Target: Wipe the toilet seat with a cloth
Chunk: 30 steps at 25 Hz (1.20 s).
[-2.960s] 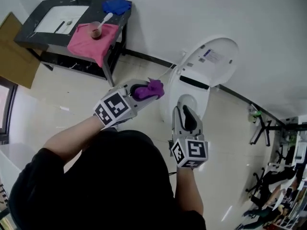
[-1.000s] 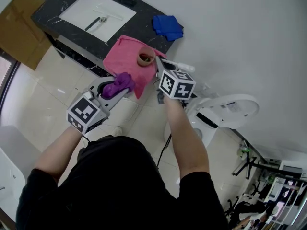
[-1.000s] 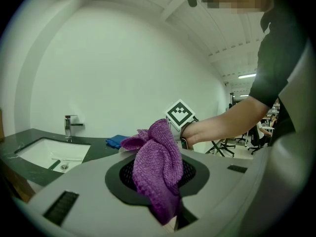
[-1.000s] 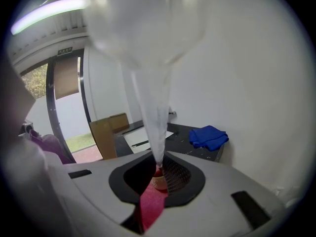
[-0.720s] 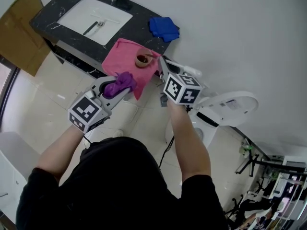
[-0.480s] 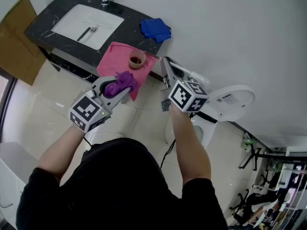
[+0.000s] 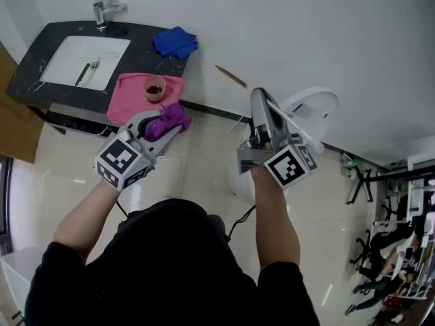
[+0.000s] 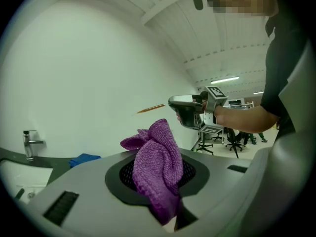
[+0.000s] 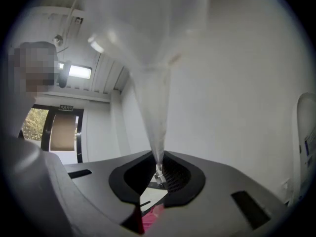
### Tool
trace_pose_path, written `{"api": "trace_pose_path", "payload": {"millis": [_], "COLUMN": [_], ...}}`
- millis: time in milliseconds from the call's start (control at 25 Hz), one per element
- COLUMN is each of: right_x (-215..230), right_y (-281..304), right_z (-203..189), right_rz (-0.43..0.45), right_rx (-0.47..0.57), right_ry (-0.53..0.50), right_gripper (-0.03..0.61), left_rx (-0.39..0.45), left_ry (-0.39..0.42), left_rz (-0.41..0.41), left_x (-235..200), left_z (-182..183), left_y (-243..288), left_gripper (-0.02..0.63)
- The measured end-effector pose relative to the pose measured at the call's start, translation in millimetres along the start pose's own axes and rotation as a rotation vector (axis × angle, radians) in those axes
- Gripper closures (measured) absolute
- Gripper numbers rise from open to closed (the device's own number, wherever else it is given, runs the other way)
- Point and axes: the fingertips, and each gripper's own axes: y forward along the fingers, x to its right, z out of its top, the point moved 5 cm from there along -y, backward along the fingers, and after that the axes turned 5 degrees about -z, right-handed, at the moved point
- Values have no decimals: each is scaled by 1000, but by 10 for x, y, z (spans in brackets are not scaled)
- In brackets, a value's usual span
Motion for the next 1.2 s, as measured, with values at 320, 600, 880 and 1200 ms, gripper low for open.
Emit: {"api": "trace_pose_path", "payload": {"millis": [320, 600, 880, 1200], "right_x": [812, 1872, 2965, 4700], "right_y": [-1640, -3384, -4480, -4801], "right_z": [779, 886, 831, -196], "right_rz": [-329, -687, -933, -930], "right_rx": [219, 271, 172, -14], "right_ry": [-108, -121, -110, -22], "right_gripper": [543, 544, 543, 545], "left_rx": [6, -34, -125, -236], "left_ry": [29, 51, 43, -7], "left_rz": [-227, -402, -480, -475], "left_x": [561, 1372, 2124, 2675], "left_z": [232, 263, 333, -276], "left_y": [843, 1718, 2598, 3794], "left_gripper": [522, 522, 522, 522]}}
